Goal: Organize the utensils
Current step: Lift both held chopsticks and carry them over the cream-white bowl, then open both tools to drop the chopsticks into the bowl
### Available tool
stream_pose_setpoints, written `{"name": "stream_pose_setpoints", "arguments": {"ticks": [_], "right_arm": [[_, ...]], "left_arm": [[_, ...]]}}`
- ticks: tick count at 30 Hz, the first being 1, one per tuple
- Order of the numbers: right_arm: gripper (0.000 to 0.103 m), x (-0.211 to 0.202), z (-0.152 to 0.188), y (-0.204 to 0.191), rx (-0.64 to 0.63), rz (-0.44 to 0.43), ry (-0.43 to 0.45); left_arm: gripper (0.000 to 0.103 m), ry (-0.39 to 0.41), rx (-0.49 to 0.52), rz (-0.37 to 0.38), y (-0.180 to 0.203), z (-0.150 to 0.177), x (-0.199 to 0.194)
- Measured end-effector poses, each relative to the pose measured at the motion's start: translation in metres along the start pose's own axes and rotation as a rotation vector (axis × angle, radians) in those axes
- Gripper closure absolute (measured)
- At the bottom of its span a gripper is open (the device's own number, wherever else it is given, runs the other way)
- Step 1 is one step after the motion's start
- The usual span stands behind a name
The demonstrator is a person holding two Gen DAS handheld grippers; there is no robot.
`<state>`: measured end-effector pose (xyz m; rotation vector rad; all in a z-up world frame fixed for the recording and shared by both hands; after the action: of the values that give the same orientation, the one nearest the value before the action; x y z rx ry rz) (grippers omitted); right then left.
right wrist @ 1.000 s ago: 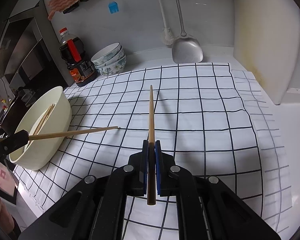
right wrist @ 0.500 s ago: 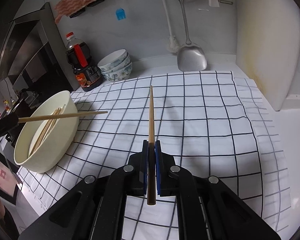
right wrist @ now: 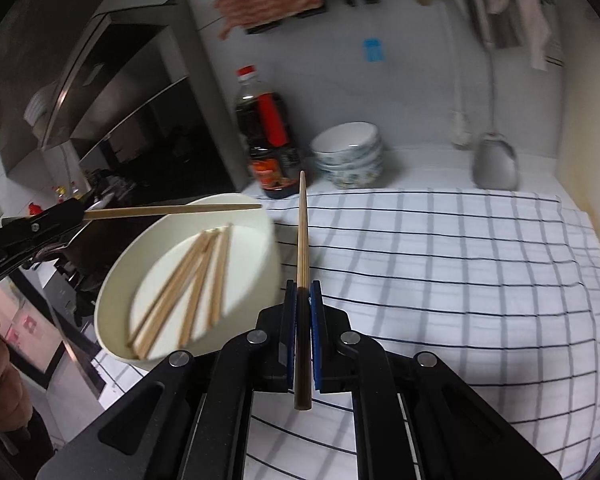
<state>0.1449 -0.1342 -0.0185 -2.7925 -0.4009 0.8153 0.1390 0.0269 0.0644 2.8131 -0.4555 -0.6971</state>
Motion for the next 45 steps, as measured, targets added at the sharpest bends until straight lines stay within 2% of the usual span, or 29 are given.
{"name": "stream_pose_setpoints", "arguments": {"ticks": [6,9,16,20,27,28,30,32,33,35,40,43,45], "right_arm": [[0.097,0.037,0.002,-0.064,-0.069,-0.061,-0.053],[0.097,0.058,0.009,-0.083,-0.099,-0.063,-0.096],[0.097,0.092,0.027,-0.100,-0.112,-0.047,-0.169],[0.097,0.100,0.036,-0.100,-0.111,-0.037,-0.195],[0.097,0.108,0.041,-0.101,-0.107,-0.033,-0.219],[0.096,0.106,0.040,-0.102,-0.103,-0.035,-0.212],[0.082,0.100,0.033,-0.101,-0.101,-0.038,-0.179],[0.078,0.093,0.028,-0.099,-0.112,-0.021,-0.147],[0.078,0.091,0.025,-0.098,-0.112,-0.016,-0.139],[0.077,0.085,0.022,-0.093,-0.102,-0.012,-0.125],[0.065,0.075,0.025,-0.085,-0.088,0.016,-0.102],[0.061,0.070,0.030,-0.085,-0.093,0.026,-0.093],[0.055,0.065,0.034,-0.085,-0.090,0.034,-0.082]], "left_arm": [[0.096,0.004,-0.025,-0.061,-0.051,-0.001,-0.003],[0.096,0.002,-0.036,-0.098,-0.076,0.003,-0.001],[0.096,-0.028,-0.048,-0.158,-0.115,0.023,0.012],[0.096,-0.047,-0.033,-0.184,-0.122,0.037,0.019],[0.095,-0.132,-0.045,-0.191,-0.127,0.055,0.036],[0.093,-0.137,-0.049,-0.195,-0.129,0.056,0.036],[0.073,-0.135,-0.050,-0.213,-0.133,0.055,0.034],[0.022,-0.102,-0.045,-0.248,-0.138,0.050,0.027],[0.019,-0.069,-0.043,-0.264,-0.140,0.046,0.021],[0.020,-0.032,-0.026,-0.301,-0.143,0.040,0.011],[0.011,-0.015,-0.033,-0.322,-0.146,0.039,-0.004],[0.007,-0.013,0.009,-0.362,-0.146,0.042,-0.009],[0.006,-0.016,0.043,-0.393,-0.145,0.045,-0.012]]}}
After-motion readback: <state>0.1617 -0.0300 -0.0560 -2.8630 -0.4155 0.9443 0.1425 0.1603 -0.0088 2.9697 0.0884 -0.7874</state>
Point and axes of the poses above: each gripper's, at about its wrist camera, not at the fingertips, and x roughly the way its jaws point, y to its right, z to its underside, the point moved 9 cm from there along x, roughly the way its jaws point, and after that the axes turned 9 degrees about y, right-handed, at the moved point
